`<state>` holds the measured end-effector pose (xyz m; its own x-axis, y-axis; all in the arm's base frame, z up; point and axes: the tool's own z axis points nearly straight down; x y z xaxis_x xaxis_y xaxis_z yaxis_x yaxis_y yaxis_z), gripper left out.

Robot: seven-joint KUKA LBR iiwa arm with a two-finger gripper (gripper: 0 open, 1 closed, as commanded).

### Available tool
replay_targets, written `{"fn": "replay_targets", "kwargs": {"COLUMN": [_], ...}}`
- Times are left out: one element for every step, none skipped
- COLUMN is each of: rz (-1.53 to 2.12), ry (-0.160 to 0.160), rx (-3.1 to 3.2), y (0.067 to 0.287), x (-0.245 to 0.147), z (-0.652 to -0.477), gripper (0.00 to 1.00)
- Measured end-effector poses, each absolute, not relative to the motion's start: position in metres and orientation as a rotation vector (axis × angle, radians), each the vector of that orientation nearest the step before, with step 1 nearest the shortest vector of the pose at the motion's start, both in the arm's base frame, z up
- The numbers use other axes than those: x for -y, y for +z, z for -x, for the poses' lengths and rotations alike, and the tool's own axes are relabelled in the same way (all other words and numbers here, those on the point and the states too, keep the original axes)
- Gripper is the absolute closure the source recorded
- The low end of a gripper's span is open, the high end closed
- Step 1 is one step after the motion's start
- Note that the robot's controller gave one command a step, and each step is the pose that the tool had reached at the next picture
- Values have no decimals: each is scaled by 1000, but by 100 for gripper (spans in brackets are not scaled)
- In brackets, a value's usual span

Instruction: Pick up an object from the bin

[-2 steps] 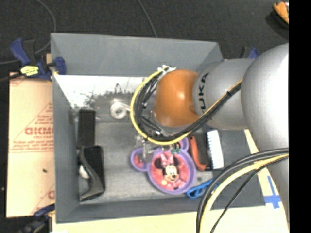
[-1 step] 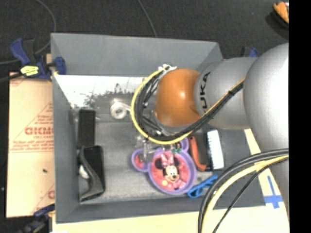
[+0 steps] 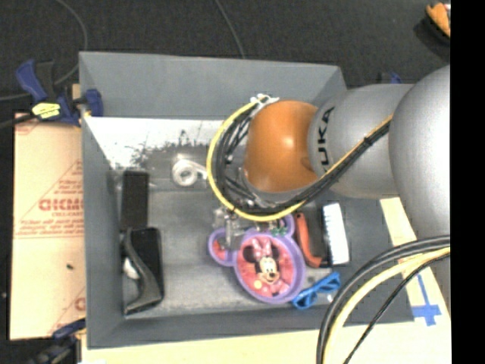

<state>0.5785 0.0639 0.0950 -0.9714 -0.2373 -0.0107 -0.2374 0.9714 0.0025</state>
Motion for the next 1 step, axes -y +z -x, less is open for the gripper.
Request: {"fn": "replay_targets", "kwargs": {"rz": [373], "ry": [4], "rx": [-3105], "y": [111], "x": [-63], "z": [-580], "gripper": [100]}}
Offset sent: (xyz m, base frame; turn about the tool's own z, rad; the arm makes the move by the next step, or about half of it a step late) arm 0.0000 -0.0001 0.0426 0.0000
